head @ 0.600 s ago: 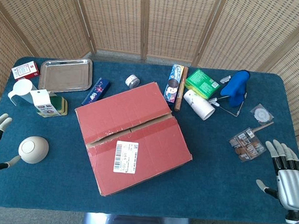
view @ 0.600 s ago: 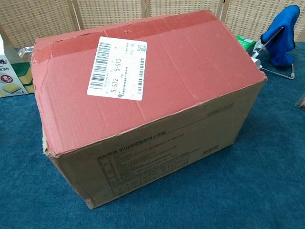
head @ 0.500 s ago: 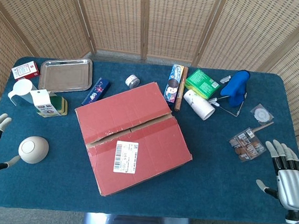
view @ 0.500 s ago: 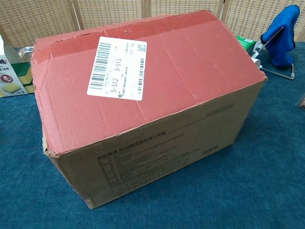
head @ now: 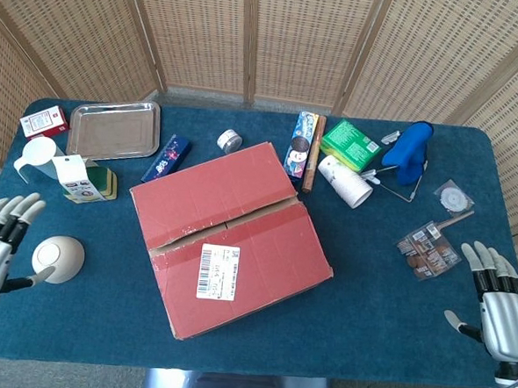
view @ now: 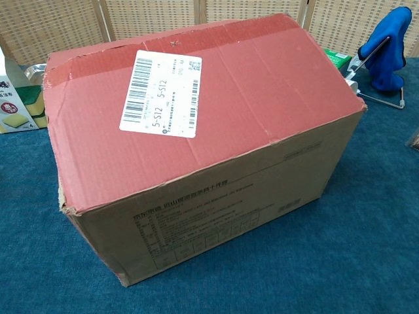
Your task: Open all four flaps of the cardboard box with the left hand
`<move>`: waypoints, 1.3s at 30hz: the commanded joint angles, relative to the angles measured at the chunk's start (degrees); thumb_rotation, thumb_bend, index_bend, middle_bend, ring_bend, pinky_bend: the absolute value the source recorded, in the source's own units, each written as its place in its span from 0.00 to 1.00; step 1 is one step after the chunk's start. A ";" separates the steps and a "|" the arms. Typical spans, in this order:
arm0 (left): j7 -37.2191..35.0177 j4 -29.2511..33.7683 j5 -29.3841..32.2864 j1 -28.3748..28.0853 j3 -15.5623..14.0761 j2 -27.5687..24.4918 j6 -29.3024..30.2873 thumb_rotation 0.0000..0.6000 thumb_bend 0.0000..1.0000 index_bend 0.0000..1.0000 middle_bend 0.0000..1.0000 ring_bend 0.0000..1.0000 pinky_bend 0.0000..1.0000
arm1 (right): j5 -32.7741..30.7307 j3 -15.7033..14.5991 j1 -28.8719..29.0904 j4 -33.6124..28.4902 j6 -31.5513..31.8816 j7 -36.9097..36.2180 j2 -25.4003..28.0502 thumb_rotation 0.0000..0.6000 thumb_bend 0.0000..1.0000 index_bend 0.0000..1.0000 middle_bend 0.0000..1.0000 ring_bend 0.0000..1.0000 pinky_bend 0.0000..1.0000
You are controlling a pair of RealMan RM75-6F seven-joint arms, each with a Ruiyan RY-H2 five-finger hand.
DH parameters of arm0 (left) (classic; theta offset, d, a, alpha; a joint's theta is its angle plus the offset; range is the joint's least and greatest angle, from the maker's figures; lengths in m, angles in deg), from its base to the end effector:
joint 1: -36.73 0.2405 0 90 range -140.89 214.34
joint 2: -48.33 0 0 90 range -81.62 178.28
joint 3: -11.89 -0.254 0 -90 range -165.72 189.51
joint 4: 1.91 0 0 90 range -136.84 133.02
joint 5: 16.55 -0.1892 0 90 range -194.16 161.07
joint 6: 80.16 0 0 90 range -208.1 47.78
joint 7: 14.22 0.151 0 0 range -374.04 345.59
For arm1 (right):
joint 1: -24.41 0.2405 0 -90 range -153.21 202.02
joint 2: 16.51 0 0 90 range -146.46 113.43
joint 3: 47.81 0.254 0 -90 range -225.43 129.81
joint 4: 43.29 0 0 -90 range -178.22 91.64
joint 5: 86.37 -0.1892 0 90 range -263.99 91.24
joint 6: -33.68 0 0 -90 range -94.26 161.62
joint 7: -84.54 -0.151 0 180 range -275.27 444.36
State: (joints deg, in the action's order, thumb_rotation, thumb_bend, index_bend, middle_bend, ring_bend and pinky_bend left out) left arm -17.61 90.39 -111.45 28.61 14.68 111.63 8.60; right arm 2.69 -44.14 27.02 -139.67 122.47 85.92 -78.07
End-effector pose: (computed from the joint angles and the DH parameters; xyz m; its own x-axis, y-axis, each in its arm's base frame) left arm -0.2658 0.1991 0.1808 0.3537 -0.0726 0.9326 0.9066 -0.2190 -0.3608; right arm -0.2854 -0.1761 0.1929 0.3947 0.0603 0.9168 -0.9173 -0.0315 0.3970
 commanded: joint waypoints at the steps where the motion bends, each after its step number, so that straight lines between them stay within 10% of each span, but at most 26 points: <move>1: 1.81 2.51 -1.28 -2.41 1.11 0.28 -1.78 1.00 0.09 0.00 0.00 0.00 0.00 | 0.02 0.00 0.01 -0.07 -0.01 0.03 0.03 1.00 0.00 0.00 0.00 0.00 0.12; 39: 26.66 7.45 2.50 -16.20 7.98 16.44 -11.06 1.00 0.09 0.00 0.00 0.00 0.00 | 0.62 0.00 -0.72 -1.36 1.11 -3.83 1.74 1.00 0.00 0.00 0.00 0.00 0.12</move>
State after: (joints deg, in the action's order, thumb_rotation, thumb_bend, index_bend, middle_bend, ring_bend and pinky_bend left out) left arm 8.90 97.92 -108.98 12.58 22.39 127.99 -2.65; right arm 3.31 -44.14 26.31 -141.02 123.58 82.08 -76.33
